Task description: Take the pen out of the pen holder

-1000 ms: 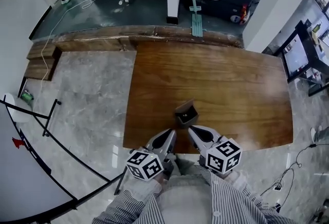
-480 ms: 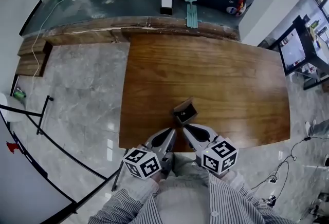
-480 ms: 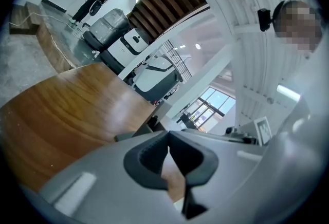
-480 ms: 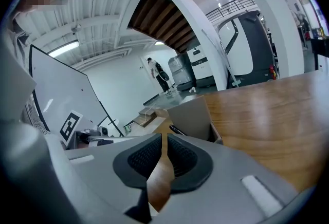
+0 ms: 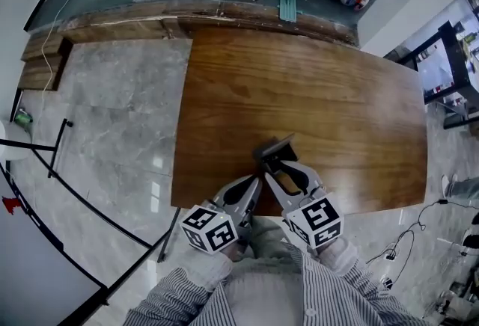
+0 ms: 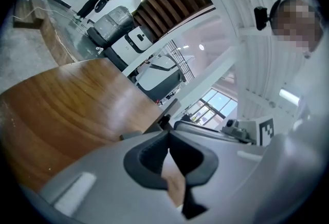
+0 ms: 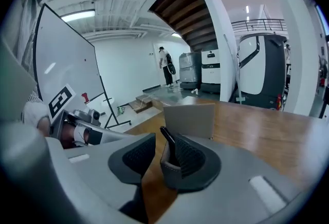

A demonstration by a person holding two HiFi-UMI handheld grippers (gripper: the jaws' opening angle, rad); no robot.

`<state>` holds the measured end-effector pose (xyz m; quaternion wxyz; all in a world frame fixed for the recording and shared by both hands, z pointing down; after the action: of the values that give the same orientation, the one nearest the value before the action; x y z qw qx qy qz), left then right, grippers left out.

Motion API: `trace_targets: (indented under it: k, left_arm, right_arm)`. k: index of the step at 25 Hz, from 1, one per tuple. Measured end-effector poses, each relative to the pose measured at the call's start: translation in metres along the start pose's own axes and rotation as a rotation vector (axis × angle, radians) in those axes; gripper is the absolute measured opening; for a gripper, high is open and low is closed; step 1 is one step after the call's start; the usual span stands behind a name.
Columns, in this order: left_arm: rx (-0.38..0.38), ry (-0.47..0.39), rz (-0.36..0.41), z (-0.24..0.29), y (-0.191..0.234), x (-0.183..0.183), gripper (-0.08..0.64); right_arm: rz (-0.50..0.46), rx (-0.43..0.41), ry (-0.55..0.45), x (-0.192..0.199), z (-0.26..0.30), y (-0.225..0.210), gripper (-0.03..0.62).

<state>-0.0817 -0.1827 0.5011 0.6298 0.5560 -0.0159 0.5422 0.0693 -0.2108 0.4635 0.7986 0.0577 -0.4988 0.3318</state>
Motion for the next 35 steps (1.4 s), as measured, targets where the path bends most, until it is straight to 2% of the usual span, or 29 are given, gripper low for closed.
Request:
trace_targets:
  k: [8,20,22,35]
  left_arm:
    - [-0.029,-0.016,-0.036,-0.003,0.017,0.005,0.008]
    - [-0.040,-0.003,-0.065,-0.006,0.027,0.014,0.008]
    - [-0.041,-0.001,-0.063,-0.007,0.028,0.014,0.008]
    - [-0.006,0.000,-0.022,-0.005,0.014,0.004,0.008]
  right_arm:
    - [-0.155,0.103,0.034,0.003,0.015,0.001,0.121]
    - [-0.127,0.153,0.019,0.005,0.027,0.001,0.115]
    - [-0.129,0.168,0.016,0.005,0.028,0.002,0.084]
    - [-0.131,0.217,0.021,0.001,0.013,-0.004,0.046]
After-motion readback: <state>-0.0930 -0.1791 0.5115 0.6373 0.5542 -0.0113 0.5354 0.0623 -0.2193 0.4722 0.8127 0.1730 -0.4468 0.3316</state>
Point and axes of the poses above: the fingertips, and each gripper's own axes: z forward along the fingers, y to its left, x out of its underside, the point moved 9 cm from there along -z, backward along the fingers, and after that the axes turned 11 degrees about -x, right-handed, at the moved point
